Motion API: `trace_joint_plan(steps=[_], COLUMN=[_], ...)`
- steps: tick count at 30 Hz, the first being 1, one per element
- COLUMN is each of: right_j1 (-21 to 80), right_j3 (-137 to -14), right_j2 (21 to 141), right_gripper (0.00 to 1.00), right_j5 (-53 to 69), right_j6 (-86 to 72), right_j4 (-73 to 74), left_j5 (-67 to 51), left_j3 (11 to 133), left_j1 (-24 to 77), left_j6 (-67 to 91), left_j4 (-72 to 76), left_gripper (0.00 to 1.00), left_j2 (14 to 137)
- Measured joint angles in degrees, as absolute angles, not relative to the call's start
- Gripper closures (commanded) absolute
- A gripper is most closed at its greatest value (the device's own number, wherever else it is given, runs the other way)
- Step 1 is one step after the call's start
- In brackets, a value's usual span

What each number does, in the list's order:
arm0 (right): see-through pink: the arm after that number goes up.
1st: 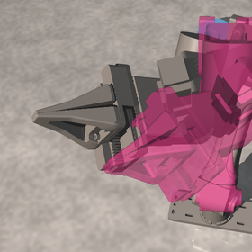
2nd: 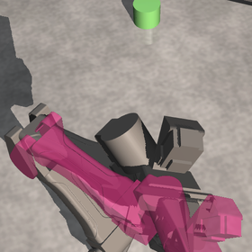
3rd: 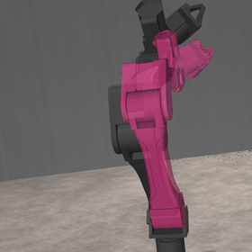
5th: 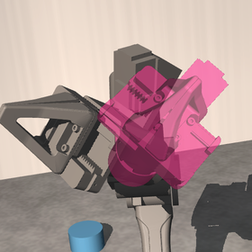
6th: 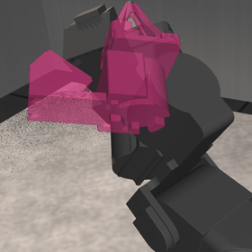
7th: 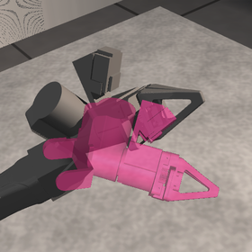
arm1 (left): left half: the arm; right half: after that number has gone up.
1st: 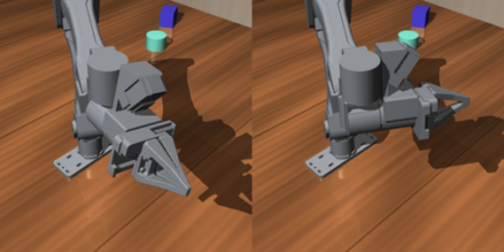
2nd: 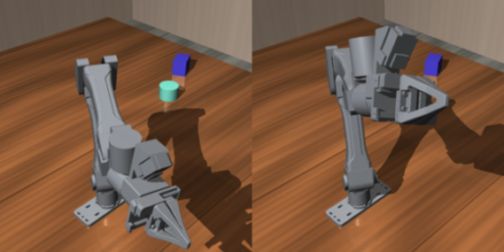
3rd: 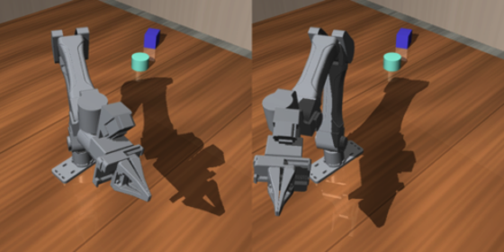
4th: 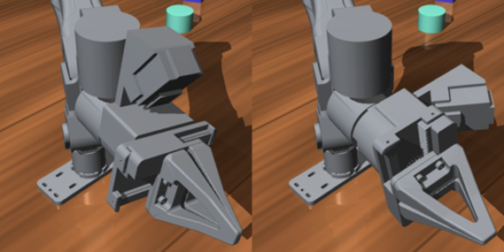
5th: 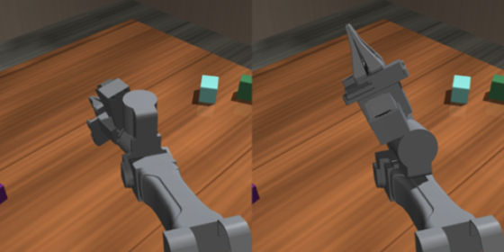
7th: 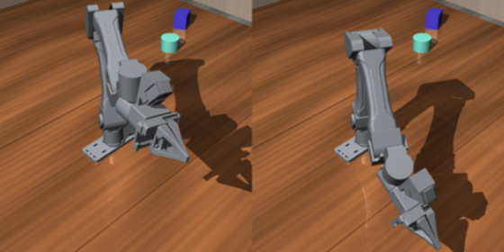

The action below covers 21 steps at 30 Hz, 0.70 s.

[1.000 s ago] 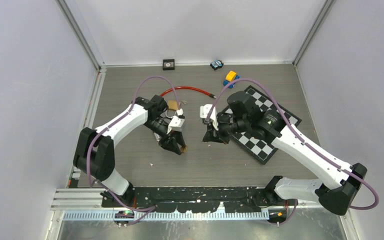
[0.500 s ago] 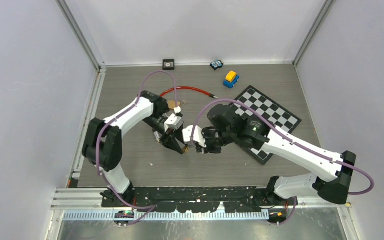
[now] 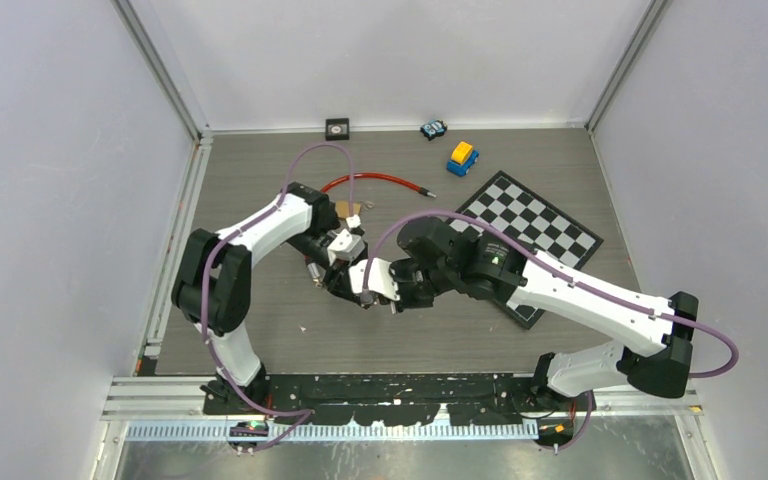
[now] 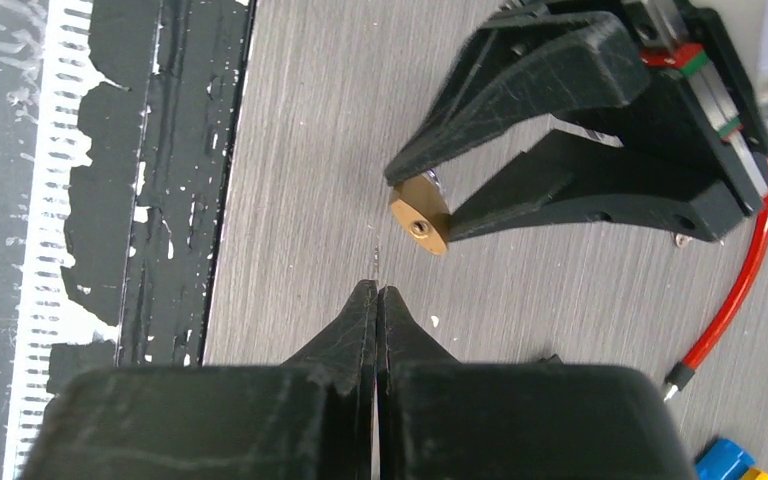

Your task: Unlock with the key

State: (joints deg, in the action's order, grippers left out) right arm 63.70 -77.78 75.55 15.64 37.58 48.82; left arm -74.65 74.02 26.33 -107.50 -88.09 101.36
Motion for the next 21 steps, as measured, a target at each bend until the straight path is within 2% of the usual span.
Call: trace_joint_plan(steps=[6, 10, 11, 15, 21], right_j1=[60.9, 53.4, 51.4, 45.9, 39.7], right_j3=[-77.0, -75.1, -74.4, -71.9, -71.3], right_j2=[75.1, 73.8, 73.5, 73.7, 78.9], right_gripper=[0.99, 0.99, 0.99, 0.99, 0.99], right_j5=[14.9, 17.7, 18.7, 22.4, 31.7], right_j6=[33.3, 27.0, 24.9, 16.2, 0.4], right_j4=[46.7, 44.1, 43.0, 39.1, 32.7], left_j5=[-73.7, -69.4, -65.6, -58.9, -48.4], left_j3=[70.3, 64.3, 60.4, 55.3, 50.6], left_j1=[25.8, 25.8, 26.0, 27.5, 28.6], left_j6=[-100.1, -85.2, -78.2, -69.0, -60.4], left_j4=[-85.8, -72.1, -63.7, -51.2, -36.2], left_gripper=[1.00, 1.00, 1.00, 1.00, 1.00], left_j2=[96.9, 86.1, 79.7, 71.0, 66.8])
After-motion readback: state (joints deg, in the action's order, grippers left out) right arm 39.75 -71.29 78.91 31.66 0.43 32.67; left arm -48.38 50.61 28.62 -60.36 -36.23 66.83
